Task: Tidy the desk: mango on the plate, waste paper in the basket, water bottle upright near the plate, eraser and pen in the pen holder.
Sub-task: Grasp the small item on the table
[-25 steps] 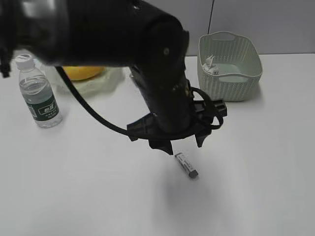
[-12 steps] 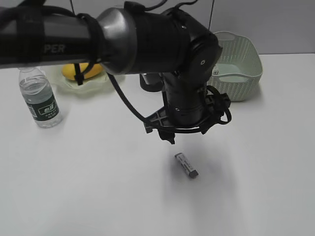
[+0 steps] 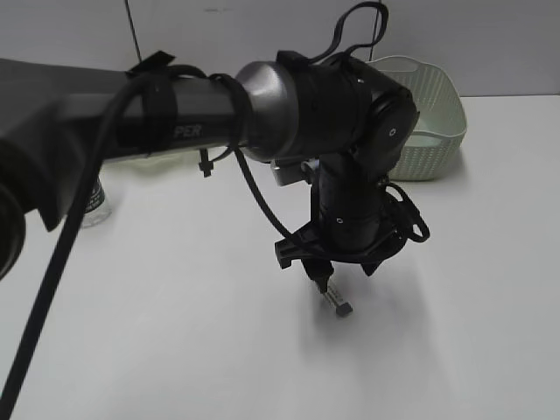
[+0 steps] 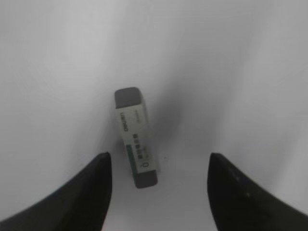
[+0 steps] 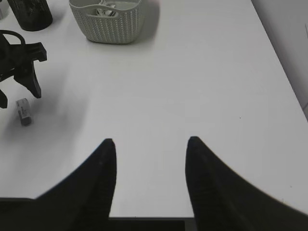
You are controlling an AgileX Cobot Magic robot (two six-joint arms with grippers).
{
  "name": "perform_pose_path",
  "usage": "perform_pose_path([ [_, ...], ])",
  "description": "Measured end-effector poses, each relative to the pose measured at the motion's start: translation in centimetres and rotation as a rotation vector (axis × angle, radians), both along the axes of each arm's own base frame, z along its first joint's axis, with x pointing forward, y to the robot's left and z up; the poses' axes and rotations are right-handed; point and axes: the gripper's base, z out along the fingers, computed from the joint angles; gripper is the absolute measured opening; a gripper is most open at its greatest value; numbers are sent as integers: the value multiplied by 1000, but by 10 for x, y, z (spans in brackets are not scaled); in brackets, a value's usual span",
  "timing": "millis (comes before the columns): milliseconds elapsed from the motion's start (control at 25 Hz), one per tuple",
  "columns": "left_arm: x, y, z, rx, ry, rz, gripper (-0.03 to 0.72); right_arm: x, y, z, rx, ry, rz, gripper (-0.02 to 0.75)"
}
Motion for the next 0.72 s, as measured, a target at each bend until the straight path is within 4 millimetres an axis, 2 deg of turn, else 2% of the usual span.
perform_pose_path([
  [160, 2, 4, -9, 36, 27, 12, 470, 0, 0, 0, 0, 1, 0, 384],
  [480, 16, 12, -11, 24, 22, 47, 454, 0, 0, 0, 0, 1, 0, 384],
  [720, 17, 11, -25, 33, 53, 56, 440, 0, 0, 0, 0, 1, 0, 384],
])
